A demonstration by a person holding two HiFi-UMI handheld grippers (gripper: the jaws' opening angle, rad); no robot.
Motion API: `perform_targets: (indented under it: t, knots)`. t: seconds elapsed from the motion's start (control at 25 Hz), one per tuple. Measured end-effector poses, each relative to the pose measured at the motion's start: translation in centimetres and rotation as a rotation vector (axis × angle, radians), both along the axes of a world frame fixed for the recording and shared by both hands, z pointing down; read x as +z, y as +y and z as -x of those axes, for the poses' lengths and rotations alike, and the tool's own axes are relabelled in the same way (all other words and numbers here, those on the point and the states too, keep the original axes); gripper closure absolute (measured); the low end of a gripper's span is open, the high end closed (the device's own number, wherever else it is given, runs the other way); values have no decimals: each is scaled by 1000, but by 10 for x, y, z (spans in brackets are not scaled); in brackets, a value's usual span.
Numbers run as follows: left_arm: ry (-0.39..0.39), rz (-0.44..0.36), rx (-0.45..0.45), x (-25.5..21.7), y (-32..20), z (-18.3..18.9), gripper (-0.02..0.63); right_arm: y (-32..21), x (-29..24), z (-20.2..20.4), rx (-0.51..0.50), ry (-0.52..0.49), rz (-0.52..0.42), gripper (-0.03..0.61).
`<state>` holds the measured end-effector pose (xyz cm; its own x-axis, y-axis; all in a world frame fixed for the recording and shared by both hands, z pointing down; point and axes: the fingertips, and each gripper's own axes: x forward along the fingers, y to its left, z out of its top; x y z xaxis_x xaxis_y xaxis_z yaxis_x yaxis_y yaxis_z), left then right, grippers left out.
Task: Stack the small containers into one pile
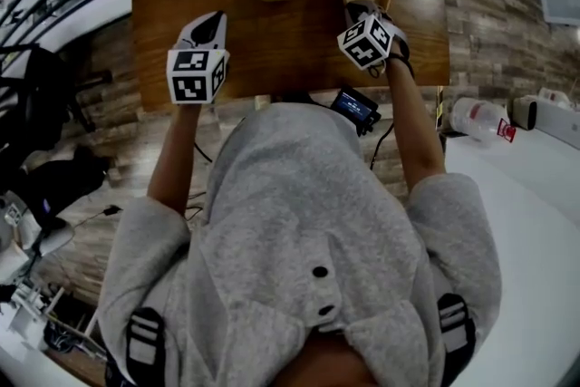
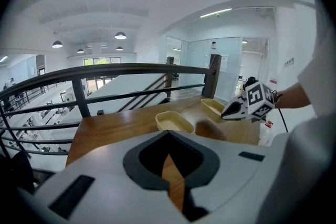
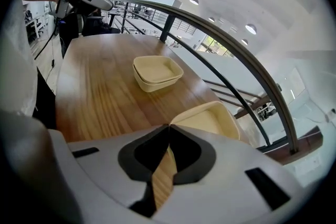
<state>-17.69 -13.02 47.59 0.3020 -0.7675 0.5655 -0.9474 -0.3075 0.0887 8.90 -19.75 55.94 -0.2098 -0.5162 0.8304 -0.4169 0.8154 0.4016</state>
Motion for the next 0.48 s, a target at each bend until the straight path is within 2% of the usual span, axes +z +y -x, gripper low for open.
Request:
perform_targets:
  t: [0.32, 0.48]
  knots:
    - [-2, -8, -76, -2, 30, 33, 601, 7, -8, 39, -90, 12, -16, 554]
    - [-7, -8, -117, -1, 42, 59, 601, 6, -12, 72, -140, 17, -22, 554]
